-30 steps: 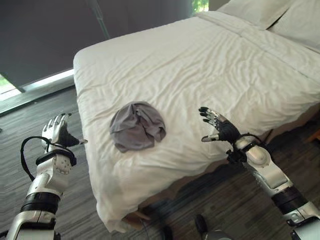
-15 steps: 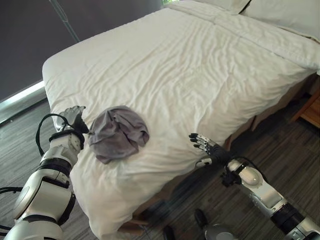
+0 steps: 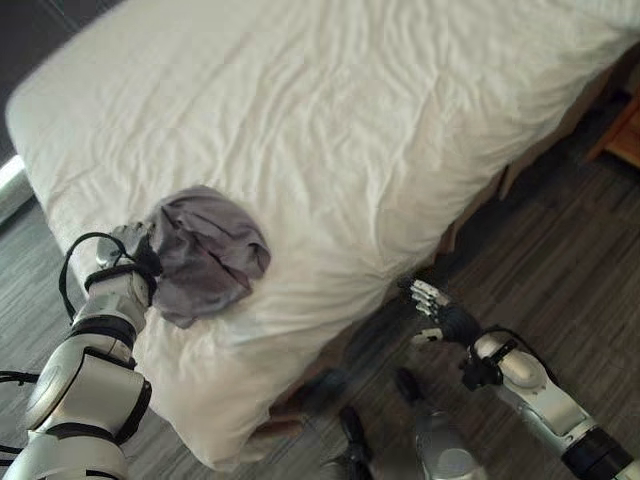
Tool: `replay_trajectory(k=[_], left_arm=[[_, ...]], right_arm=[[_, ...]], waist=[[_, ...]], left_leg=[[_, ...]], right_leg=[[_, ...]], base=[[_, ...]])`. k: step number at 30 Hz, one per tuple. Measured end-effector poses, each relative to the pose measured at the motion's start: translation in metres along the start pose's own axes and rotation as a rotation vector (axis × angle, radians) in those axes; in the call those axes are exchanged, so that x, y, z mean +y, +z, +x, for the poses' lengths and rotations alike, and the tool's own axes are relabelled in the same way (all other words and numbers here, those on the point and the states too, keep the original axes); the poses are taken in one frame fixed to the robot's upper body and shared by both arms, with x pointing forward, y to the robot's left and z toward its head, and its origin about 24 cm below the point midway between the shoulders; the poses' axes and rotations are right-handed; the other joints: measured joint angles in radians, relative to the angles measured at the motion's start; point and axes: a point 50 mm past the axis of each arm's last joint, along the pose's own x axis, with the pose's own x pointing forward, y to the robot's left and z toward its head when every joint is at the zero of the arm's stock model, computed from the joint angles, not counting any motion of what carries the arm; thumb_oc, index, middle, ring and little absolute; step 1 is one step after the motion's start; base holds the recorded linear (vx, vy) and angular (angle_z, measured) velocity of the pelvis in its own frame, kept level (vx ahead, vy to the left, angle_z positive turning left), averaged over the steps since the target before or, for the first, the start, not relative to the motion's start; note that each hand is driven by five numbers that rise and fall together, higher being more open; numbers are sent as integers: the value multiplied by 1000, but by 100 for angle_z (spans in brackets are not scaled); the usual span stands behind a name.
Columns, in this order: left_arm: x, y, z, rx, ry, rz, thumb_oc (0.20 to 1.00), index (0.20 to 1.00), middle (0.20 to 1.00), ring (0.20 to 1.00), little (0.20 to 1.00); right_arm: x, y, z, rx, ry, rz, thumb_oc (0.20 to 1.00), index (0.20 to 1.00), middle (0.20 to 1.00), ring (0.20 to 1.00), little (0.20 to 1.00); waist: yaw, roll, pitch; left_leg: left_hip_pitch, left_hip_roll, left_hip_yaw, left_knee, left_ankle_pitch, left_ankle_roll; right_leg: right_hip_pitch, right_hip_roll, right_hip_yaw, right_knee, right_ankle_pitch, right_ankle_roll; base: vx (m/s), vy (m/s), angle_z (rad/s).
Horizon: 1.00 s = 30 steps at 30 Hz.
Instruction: Pick up bed clothes into laundry basket.
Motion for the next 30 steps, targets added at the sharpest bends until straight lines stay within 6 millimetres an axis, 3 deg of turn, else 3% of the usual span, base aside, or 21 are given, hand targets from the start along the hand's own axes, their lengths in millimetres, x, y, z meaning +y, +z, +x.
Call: replay_trajectory(k=[2, 3, 5, 6, 7, 11, 14, 15, 17, 18, 24, 27, 28, 30], left_arm=[[6, 0, 2, 9, 12, 8, 1000, 1000, 1000, 1000, 1000], [5, 2, 2, 6, 10, 15, 1000, 1000, 1000, 1000, 1000], [11, -9, 3, 32, 30, 76, 1000, 1000, 1000, 1000, 1000], [26, -18, 5, 77, 80, 76, 1000, 1000, 1000, 1000, 1000], [29, -21, 6, 96, 84, 68, 1000, 1000, 1000, 1000, 1000], [18, -23, 3, 139, 47, 28, 1000, 1000, 1000, 1000, 1000], [12, -20, 2, 175, 41, -141, 1000, 1000, 1000, 1000, 1000], [10, -18, 3, 178, 39, -176, 834, 834, 834, 834, 834], [5, -13, 2, 181, 27, -231, 307, 307, 307, 307, 307], [2, -10, 1, 178, 22, -264, 200, 200, 200, 200, 200], [-1, 4, 1, 183, 39, -523, 200, 200, 200, 200, 200], [-10, 21, -2, 197, 46, -860, 200, 200, 200, 200, 200], [-13, 34, -5, 177, 58, -1045, 200, 200, 200, 200, 200], [-15, 52, -8, 132, 59, -1247, 200, 200, 200, 200, 200]], right_arm=[[-3, -1, -1, 9, -11, -6, 1000, 1000, 1000, 1000, 1000], [-2, -4, -3, 19, -9, -3, 1000, 1000, 1000, 1000, 1000], [-8, 2, -5, -12, -20, -24, 1000, 1000, 1000, 1000, 1000], [-17, 4, -9, -21, -66, -27, 1000, 1000, 1000, 1000, 1000], [-22, 4, -10, -15, -85, -30, 1000, 1000, 1000, 1000, 1000], [-22, -2, -10, 4, -94, -19, 1000, 1000, 1000, 1000, 1000], [-23, -5, -11, 10, -103, -18, 1000, 1000, 1000, 1000, 1000], [-21, -6, -12, 14, -102, -15, 1000, 1000, 1000, 1000, 1000], [-19, -6, -11, 7, -103, -3, 1000, 1000, 1000, 1000, 1000], [-16, -7, -10, 4, -97, 6, 1000, 1000, 1000, 1000, 1000], [-8, -11, -7, -3, -101, 43, 1000, 1000, 1000, 1000, 1000], [-6, -19, -10, 17, -141, 72, 1000, 1000, 1000, 1000, 1000], [-5, -24, -10, 36, -163, 87, 1000, 1000, 1000, 1000, 1000], [-3, -26, -11, 42, -164, 85, 1000, 1000, 1000, 1000, 1000]], waist=[[1, -9, 27], [-22, -16, 40], [-43, -2, 42], [-45, 15, 56], [-43, 25, 66], [-53, 43, 72], [-53, 43, 72], [-53, 44, 71], [-53, 44, 71], [-52, 44, 68], [-45, 40, 39], [-33, 36, 7], [-23, 35, -10], [-5, 32, -11]], left_leg=[[-26, -4, 8, 0, 1, -1], [-37, -4, 24, 0, 2, -1], [-100, -7, 31, -5, -1, -6], [-165, -17, 37, -6, 4, -6], [-178, -20, 41, -5, 10, 1], [-184, -20, 57, -6, 7, -2], [-182, -22, 59, -6, 6, -2], [-180, -22, 58, -6, 7, -2], [-169, -23, 59, -6, 7, -2], [-158, -24, 59, -6, 7, -2], [-150, -29, 54, -6, 4, 3], [-149, -31, 38, -6, 5, 5], [-147, -32, 27, -5, 10, 8], [-141, -36, 22, -5, 14, 11]], right_leg=[[-31, -1, 17, -2, 14, 2], [-52, 0, 24, 2, 13, 4], [-119, 0, 27, 25, 0, 9], [-187, -9, 39, 22, 17, 21], [-201, -12, 44, 19, 23, 24], [-216, -9, 58, 24, 18, 21], [-217, -9, 64, 25, 18, 21], [-215, -10, 63, 27, 18, 21], [-207, -10, 64, 31, 17, 22], [-196, -11, 64, 33, 15, 24], [-198, -12, 59, 59, 0, 27], [-198, -14, 44, 76, -12, 29], [-198, -15, 35, 87, -19, 31], [-194, -18, 30, 100, -29, 35]], base=[[-99, 34, -26], [-92, 38, -15], [-61, 36, -6], [-37, 42, -9], [-11, 52, -15], [21, 49, -10], [61, 58, -4], [33, 30, -2], [17, 16, 0], [41, 46, 0], [9, 3, 3], [15, -10, 13], [11, -8, 18], [6, 7, 20]])
